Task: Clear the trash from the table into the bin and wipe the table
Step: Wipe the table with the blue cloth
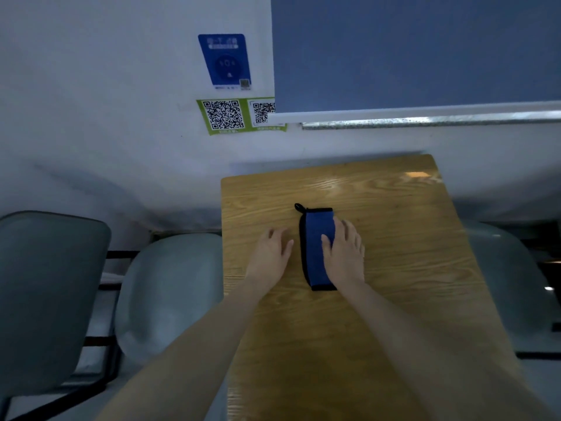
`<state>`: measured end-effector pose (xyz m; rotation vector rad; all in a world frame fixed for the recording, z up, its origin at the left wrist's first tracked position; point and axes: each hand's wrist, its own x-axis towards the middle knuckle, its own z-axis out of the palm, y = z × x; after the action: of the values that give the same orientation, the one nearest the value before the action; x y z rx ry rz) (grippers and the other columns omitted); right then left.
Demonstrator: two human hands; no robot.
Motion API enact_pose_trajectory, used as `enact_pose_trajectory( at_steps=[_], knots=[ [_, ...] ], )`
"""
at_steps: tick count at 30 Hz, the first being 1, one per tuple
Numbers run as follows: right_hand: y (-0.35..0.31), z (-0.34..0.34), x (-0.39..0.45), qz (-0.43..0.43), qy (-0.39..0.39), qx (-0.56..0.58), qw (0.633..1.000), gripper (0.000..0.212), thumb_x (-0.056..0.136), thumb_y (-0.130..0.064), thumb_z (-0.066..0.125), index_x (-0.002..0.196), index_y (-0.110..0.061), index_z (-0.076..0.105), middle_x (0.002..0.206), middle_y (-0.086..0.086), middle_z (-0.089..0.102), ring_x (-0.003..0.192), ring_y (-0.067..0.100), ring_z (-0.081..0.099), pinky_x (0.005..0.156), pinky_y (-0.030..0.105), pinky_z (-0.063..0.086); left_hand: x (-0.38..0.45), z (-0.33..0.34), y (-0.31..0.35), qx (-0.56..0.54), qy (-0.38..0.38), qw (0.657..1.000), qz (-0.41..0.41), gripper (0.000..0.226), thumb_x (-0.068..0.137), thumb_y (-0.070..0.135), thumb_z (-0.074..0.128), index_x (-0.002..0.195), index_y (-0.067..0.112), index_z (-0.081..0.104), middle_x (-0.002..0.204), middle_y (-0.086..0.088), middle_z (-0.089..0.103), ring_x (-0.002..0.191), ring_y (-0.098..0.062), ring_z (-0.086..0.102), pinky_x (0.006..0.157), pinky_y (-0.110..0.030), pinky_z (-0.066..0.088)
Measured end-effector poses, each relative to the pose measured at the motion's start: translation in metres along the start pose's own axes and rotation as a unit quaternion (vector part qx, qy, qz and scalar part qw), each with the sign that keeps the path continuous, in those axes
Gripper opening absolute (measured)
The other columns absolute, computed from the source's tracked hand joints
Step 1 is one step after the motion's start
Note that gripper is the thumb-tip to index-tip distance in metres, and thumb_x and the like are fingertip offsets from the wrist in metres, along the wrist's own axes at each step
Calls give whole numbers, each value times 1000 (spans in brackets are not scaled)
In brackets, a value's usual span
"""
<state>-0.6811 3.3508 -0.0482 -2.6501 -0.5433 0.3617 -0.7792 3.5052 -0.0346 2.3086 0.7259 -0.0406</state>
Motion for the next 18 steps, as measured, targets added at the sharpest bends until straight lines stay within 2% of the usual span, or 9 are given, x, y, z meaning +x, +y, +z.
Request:
enact_pose_trajectory(
  at_steps=[2, 3, 5, 7, 9, 11, 13, 16, 18],
  knots=[
    [4, -6, 4, 67, 18, 81, 994, 53, 105, -40, 40, 152, -19, 30, 148, 10, 38, 134, 27, 39, 109, 44, 40, 3, 5, 16, -47, -18, 998, -41, 44, 102, 36, 51, 142, 16, 51, 133, -5, 57, 114, -18, 60, 95, -25, 49],
    [6, -8, 7, 91, 8, 117, 989, 52, 104, -38, 44, 151, -19, 32, 142, 9, 42, 129, 25, 44, 104, 44, 45, 4, 8, 24, -77, -26, 994, -68, 45, 102, 34, 53, 142, 14, 51, 131, -5, 61, 109, -15, 63, 89, -19, 49],
    [10, -13, 14, 132, -26, 171, 976, 52, 102, -36, 50, 149, -18, 36, 134, 7, 50, 117, 22, 53, 95, 41, 51, 8, 14, 34, -159, -35, 978, -130, 43, 101, 30, 57, 139, 11, 54, 120, -6, 68, 84, -5, 65, 65, -5, 47],
    [14, -16, 20, 161, -61, 206, 963, 51, 99, -35, 56, 145, -16, 41, 123, 6, 58, 101, 16, 59, 79, 32, 54, 10, 19, 39, -215, -32, 958, -188, 36, 99, 26, 60, 131, 8, 60, 106, -4, 70, 67, -2, 62, 50, -6, 45],
    [15, -15, 24, 182, -87, 227, 953, 52, 96, -39, 61, 139, -13, 45, 116, 5, 61, 89, 13, 57, 62, 23, 45, 12, 22, 40, -210, -36, 952, -222, 27, 98, 26, 62, 117, 8, 66, 95, -5, 69, 64, -4, 60, 55, -12, 49],
    [14, -13, 27, 188, -109, 229, 949, 53, 94, -44, 64, 132, -11, 50, 118, 7, 62, 89, 13, 53, 57, 20, 38, 13, 25, 40, -211, -62, 943, -251, 27, 96, 30, 65, 109, 7, 69, 88, -6, 69, 68, -8, 60, 67, -23, 52],
    [15, -12, 29, 184, -137, 226, 947, 47, 92, -44, 65, 123, -9, 59, 113, 6, 65, 88, 13, 55, 57, 20, 39, 11, 27, 40, -202, -78, 940, -263, 30, 95, 32, 66, 111, 7, 70, 86, -4, 69, 73, -10, 60, 67, -24, 49],
    [20, -11, 30, 172, -164, 207, 949, 26, 91, -41, 67, 87, -16, 64, 84, 0, 66, 73, 13, 60, 54, 22, 42, 6, 31, 42, -163, -70, 953, -244, 30, 96, 28, 64, 116, 6, 70, 102, -9, 72, 86, -16, 64, 75, -27, 52],
    [23, -14, 28, 157, -170, 188, 954, 24, 92, -41, 66, 87, -19, 60, 81, -6, 61, 72, 10, 57, 54, 20, 39, 3, 36, 43, -163, -55, 955, -240, 32, 95, 26, 64, 120, 6, 67, 104, -7, 71, 93, -19, 67, 86, -34, 56]
  ],
)
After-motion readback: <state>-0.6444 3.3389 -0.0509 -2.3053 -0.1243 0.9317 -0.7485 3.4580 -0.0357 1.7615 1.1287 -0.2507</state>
